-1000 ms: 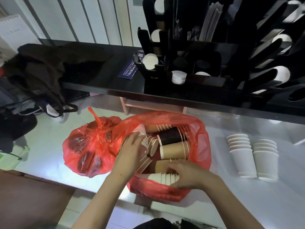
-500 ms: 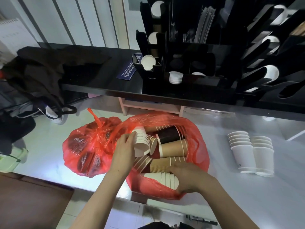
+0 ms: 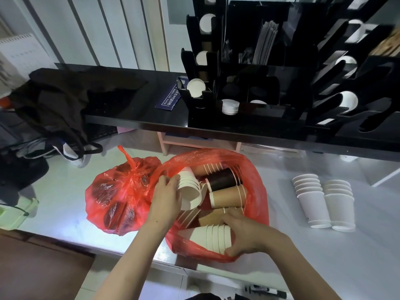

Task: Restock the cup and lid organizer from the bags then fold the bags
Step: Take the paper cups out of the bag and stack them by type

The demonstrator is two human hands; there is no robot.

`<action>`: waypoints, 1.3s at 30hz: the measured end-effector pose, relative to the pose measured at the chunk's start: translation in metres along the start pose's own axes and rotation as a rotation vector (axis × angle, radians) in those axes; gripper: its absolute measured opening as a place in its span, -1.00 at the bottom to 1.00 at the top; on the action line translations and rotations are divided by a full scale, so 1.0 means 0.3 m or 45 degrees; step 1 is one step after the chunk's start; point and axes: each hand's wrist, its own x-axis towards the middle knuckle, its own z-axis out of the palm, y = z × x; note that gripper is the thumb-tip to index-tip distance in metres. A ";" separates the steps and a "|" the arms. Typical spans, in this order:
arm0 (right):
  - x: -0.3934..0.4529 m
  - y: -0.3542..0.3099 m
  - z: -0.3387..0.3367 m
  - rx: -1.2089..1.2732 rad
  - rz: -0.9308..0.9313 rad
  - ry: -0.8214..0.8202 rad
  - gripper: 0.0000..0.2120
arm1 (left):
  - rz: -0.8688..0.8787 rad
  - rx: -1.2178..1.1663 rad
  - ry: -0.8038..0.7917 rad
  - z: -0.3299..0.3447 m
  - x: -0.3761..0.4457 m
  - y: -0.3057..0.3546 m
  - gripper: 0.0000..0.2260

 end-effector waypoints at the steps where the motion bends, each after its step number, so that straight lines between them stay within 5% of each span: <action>1: -0.002 0.000 -0.009 0.040 -0.007 0.014 -0.19 | -0.003 -0.016 0.007 -0.002 0.000 0.007 -0.57; 16: -0.037 -0.002 -0.149 0.672 -0.121 0.505 -0.37 | 0.079 -0.135 0.189 -0.095 0.025 0.076 -0.84; 25: 0.004 0.000 -0.206 0.744 -0.028 1.092 -0.48 | -0.228 -0.373 -0.119 -0.104 0.061 0.090 -0.80; 34: 0.044 -0.046 -0.183 0.856 0.037 1.097 -0.31 | -0.251 -0.933 -0.298 -0.055 0.051 0.082 -0.56; 39: 0.034 -0.028 -0.175 0.806 0.055 1.026 0.00 | -0.099 -0.929 -0.499 -0.063 0.033 0.047 -0.36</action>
